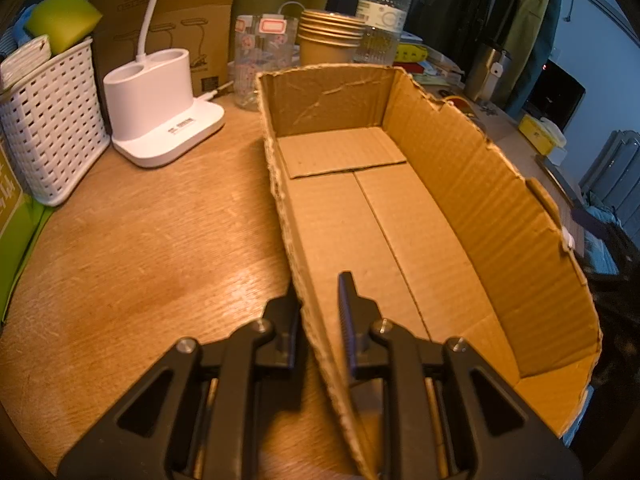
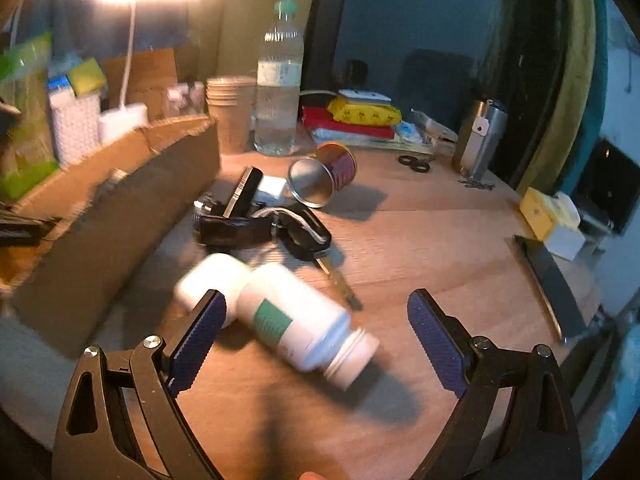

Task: Organize rigid objects
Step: 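Grasp the white pill bottle with the right gripper while the left gripper holds the box, then carry the pill bottle into the box and open the right gripper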

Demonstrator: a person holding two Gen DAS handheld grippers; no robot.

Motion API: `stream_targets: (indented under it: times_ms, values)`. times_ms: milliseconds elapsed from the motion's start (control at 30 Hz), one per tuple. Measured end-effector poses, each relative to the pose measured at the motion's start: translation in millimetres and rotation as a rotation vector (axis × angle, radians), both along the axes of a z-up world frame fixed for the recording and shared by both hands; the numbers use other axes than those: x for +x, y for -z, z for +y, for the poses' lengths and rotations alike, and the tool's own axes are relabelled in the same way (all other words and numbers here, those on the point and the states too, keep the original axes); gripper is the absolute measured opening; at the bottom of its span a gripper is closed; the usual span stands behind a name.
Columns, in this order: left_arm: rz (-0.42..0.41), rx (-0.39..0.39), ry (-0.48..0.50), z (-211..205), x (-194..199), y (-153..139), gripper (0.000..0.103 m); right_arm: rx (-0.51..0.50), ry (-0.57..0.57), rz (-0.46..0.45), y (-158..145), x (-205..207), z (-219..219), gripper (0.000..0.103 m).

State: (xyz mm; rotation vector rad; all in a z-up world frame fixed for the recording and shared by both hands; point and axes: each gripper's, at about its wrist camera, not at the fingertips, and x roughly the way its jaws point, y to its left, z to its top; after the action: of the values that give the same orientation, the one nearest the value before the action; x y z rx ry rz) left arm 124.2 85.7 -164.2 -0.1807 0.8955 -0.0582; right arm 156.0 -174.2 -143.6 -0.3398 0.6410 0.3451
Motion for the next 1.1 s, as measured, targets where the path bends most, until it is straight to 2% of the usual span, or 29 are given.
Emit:
stream_targets:
  times_ms: [100,133,167,233,300,733,1100]
  values:
    - [0.0,-0.002,0.003,-0.7,-0.4,-0.1,0.019,0.037,-0.014,0.042,6.7,9.1,-0.4,0.094]
    - [0.0,-0.003,0.003,-0.7,-0.3,-0.2,0.019,0.042,-0.011,0.062,8.8,11.6,-0.7,0.09]
    - [0.0,-0.003,0.004,-0.9,-0.6,-0.1,0.019,0.041,-0.005,0.065,10.0,12.1,-1.0,0.084]
    - [0.0,-0.003,0.004,-0.8,-0.6,0.0,0.019,0.034,0.017,0.066,11.9,11.8,-1.1,0.056]
    - [0.0,-0.003,0.004,-0.8,-0.7,0.0,0.019,0.032,0.024,0.066,11.9,10.4,-2.0,0.049]
    - [0.0,-0.003,0.003,-0.6,-0.7,-0.1,0.02,0.088,-0.012,-0.009,-17.9,-13.4,2.3,0.048]
    - [0.0,-0.003,0.003,-0.8,-0.7,-0.1,0.02,0.184,-0.179,-0.101,-68.6,-50.0,43.8,0.048]
